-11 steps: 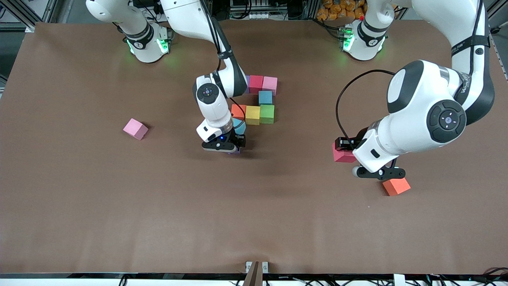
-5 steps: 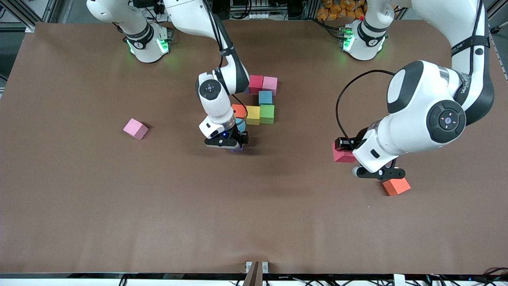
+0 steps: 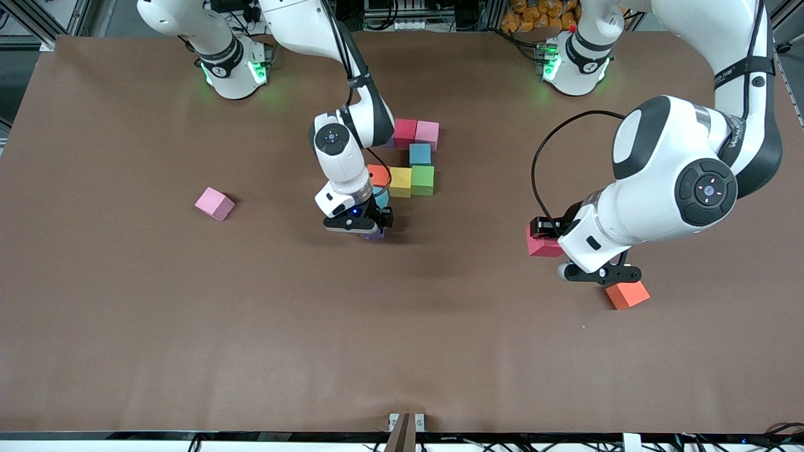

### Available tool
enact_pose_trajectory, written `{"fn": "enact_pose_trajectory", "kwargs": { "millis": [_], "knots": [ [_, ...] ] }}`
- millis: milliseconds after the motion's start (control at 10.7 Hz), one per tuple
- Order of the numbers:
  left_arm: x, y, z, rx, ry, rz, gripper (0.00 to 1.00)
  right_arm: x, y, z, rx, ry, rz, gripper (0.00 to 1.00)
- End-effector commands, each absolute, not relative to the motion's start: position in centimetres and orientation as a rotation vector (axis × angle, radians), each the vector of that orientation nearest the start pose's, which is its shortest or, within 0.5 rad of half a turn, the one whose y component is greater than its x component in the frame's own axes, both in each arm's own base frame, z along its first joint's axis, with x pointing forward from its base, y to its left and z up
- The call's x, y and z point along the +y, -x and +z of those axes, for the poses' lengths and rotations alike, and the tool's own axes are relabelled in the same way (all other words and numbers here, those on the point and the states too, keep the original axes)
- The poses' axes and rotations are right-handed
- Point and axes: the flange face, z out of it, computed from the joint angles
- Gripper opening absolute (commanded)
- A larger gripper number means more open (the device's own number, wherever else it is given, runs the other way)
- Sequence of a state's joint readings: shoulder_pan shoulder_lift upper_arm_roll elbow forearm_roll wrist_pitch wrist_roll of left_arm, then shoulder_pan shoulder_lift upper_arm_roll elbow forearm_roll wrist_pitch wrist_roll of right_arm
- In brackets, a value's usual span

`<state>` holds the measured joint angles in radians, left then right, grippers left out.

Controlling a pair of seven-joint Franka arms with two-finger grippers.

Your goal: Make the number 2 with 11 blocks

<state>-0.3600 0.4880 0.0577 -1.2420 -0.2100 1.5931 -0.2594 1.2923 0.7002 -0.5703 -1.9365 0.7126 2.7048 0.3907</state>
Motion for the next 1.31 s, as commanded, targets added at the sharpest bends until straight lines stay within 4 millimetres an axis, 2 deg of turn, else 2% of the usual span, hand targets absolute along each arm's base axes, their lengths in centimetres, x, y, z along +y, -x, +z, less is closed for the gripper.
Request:
{"fn": "enact_pose_trajectory", "kwargs": {
  "millis": [0, 467, 747, 1214],
  "knots": [
    [-23.0, -64.5, 48.0, 0.082, 3.245, 0.293, 0.58, 41.2, -45.4, 16.2, 0.208, 3.009, -0.216, 1.00],
    [-23.0, -64.6, 47.7, 0.081, 3.241, 0.299, 0.58, 41.2, -45.9, 16.9, 0.229, 2.995, -0.201, 1.00],
    [-22.8, -64.6, 47.7, 0.113, 3.244, 0.297, 0.57, 41.8, -46.9, 18.5, 0.264, 2.974, -0.138, 1.00],
    [-22.8, -64.6, 47.7, 0.113, 3.244, 0.297, 0.57, 41.2, -48.7, 20.8, 0.270, 2.964, -0.098, 1.00]
  ]
}}
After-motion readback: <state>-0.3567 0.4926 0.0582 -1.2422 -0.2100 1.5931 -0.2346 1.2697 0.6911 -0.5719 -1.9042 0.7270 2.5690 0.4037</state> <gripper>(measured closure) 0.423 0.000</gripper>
